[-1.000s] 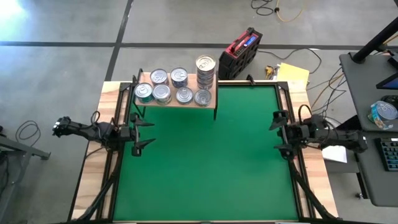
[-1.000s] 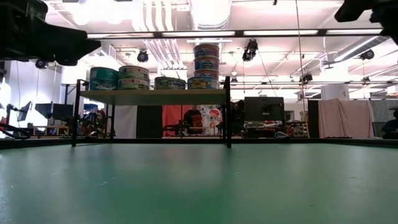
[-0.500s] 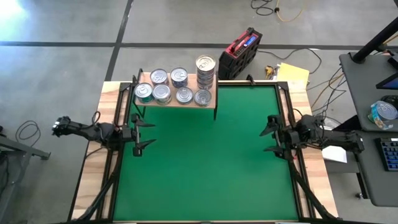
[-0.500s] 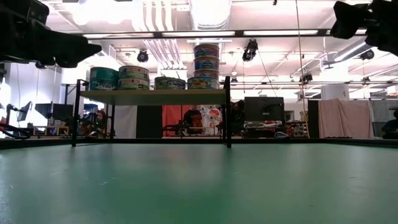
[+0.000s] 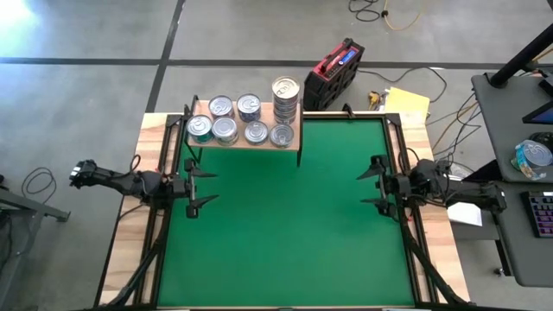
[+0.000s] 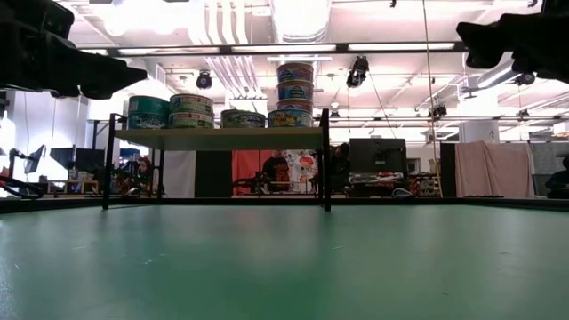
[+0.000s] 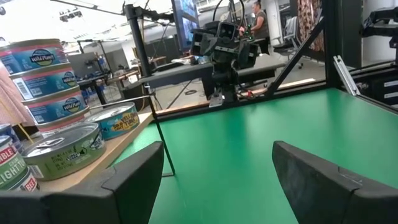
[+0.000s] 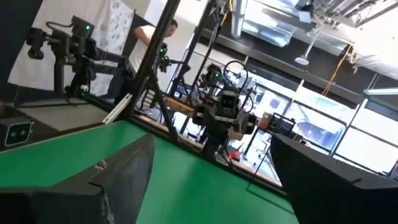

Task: Stack canned seafood by type on shelf
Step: Return to Home Position

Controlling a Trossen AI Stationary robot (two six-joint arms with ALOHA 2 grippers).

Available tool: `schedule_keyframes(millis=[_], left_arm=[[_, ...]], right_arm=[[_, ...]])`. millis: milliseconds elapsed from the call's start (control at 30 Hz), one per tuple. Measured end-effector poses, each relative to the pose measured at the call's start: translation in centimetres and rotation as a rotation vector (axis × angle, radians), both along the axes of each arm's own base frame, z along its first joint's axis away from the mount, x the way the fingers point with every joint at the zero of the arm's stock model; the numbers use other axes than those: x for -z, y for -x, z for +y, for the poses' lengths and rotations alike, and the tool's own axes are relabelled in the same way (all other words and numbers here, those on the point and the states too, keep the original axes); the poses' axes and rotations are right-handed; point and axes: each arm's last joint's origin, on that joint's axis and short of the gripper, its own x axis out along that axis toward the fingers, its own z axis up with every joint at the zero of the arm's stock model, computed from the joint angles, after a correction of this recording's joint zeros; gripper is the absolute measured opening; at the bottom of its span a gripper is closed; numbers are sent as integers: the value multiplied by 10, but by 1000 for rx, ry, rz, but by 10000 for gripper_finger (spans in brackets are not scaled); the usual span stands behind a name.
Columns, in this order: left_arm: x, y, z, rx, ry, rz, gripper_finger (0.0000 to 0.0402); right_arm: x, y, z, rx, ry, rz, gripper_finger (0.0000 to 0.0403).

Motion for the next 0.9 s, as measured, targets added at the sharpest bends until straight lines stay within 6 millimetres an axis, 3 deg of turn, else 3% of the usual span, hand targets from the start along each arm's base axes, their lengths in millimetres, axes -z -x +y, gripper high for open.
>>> schedule_keyframes(millis=[467, 900], left_arm=[[2, -2, -1, 0, -8, 32, 283], [4, -4, -1, 0, -13, 52, 283]], right_arm=[[3, -1, 0, -2, -16, 32, 334], [6, -2, 1, -25, -114, 91, 312]])
